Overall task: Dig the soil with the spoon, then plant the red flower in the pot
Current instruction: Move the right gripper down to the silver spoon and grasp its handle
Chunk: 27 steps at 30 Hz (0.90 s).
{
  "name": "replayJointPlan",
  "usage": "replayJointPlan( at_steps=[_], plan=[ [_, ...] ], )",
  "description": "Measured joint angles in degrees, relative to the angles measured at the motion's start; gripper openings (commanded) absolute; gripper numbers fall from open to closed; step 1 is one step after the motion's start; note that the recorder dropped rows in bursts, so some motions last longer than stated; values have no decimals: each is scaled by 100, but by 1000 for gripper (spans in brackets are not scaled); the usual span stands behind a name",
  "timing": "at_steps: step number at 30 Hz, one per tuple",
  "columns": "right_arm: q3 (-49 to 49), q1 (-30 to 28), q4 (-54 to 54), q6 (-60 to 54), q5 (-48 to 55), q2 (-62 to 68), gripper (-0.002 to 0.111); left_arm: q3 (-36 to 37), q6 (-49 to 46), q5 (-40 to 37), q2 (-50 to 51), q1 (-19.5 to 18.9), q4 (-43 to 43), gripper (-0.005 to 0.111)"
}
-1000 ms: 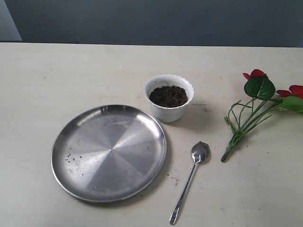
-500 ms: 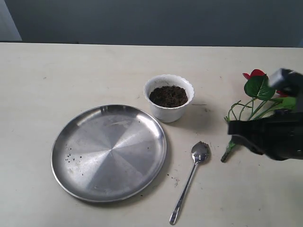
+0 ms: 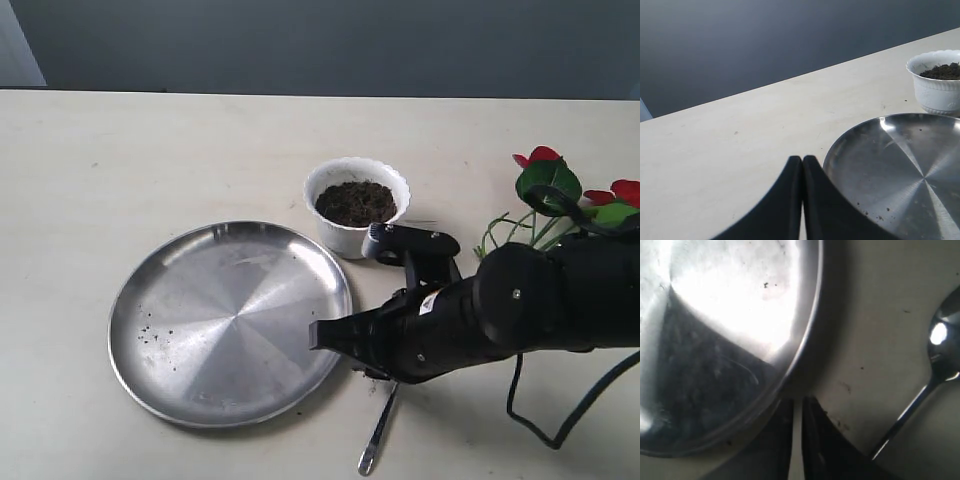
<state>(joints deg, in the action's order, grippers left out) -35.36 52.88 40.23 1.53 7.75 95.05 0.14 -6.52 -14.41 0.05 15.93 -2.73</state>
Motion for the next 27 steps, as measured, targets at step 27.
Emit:
replayJointPlan(
  at_steps=[27],
  plan=[
    [-1095, 472, -5886, 6378, 2808, -386, 13, 0, 0, 0, 0, 0, 0, 0]
  ],
)
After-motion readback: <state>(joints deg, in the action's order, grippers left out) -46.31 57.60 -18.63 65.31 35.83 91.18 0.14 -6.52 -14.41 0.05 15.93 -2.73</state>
